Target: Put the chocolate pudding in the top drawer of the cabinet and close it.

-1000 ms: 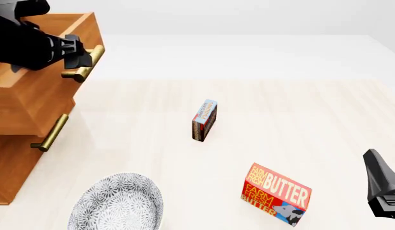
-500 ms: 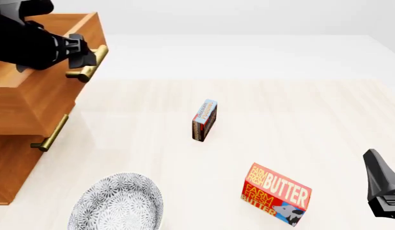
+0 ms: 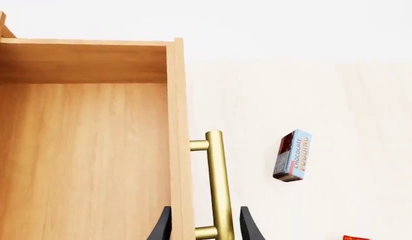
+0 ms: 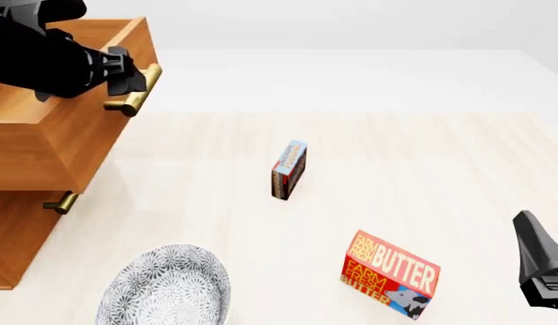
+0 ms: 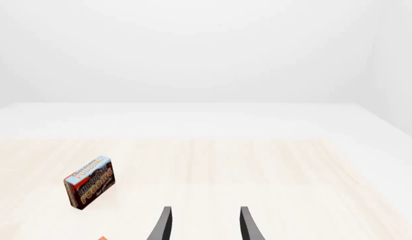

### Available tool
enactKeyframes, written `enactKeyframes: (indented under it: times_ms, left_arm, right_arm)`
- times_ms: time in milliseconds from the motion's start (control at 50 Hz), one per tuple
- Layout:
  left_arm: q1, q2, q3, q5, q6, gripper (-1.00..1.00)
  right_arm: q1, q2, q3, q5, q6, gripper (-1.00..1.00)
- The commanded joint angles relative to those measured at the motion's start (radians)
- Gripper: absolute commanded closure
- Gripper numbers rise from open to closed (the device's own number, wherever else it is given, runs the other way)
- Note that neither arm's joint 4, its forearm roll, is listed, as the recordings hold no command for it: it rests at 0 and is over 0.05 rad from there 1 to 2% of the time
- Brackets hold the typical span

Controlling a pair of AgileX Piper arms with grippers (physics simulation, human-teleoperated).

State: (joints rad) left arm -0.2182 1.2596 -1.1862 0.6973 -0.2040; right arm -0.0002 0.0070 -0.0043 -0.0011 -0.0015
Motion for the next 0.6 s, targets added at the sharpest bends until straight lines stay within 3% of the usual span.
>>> enactKeyframes:
  times_ms: [20,600]
  left_arm:
    - [-0.024,0.050,0.013,-0.014,0.011,-1.00]
    - [-0.066,0.089,-0.006,-0.037,0.002,-1.00]
  right_arm:
    - [0.000,0.000,0.000,0.000,0.000,-1.00]
    - [0.000,0.000,0.000,0.000,0.000,-1.00]
